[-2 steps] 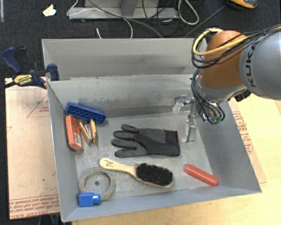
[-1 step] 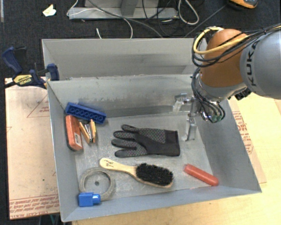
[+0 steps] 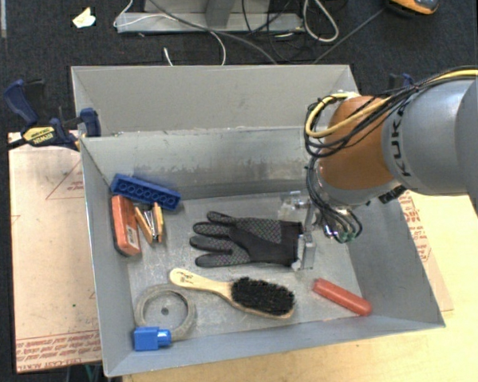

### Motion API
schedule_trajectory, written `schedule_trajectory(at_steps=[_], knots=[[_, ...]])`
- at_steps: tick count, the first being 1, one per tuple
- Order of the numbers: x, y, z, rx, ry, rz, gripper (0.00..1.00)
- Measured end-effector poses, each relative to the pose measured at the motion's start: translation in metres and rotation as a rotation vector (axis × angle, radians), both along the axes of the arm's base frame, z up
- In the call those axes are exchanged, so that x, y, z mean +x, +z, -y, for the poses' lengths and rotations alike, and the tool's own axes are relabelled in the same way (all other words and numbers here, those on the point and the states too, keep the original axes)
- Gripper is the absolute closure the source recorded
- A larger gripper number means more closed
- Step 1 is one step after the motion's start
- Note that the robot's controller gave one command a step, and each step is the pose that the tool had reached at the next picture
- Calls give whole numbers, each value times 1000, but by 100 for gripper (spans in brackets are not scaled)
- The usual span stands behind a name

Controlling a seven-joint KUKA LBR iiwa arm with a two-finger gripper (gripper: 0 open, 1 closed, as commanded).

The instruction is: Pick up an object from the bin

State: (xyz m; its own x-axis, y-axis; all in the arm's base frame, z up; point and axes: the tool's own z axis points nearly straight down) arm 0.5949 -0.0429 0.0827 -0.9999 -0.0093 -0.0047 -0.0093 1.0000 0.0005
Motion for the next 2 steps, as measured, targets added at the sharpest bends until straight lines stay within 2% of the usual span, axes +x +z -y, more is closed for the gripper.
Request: schedule_trajectory(at_steps=[1, 2], knots=[[-8, -13, -9, 0, -64, 10, 0], [11, -12, -25, 1, 26, 5, 0]])
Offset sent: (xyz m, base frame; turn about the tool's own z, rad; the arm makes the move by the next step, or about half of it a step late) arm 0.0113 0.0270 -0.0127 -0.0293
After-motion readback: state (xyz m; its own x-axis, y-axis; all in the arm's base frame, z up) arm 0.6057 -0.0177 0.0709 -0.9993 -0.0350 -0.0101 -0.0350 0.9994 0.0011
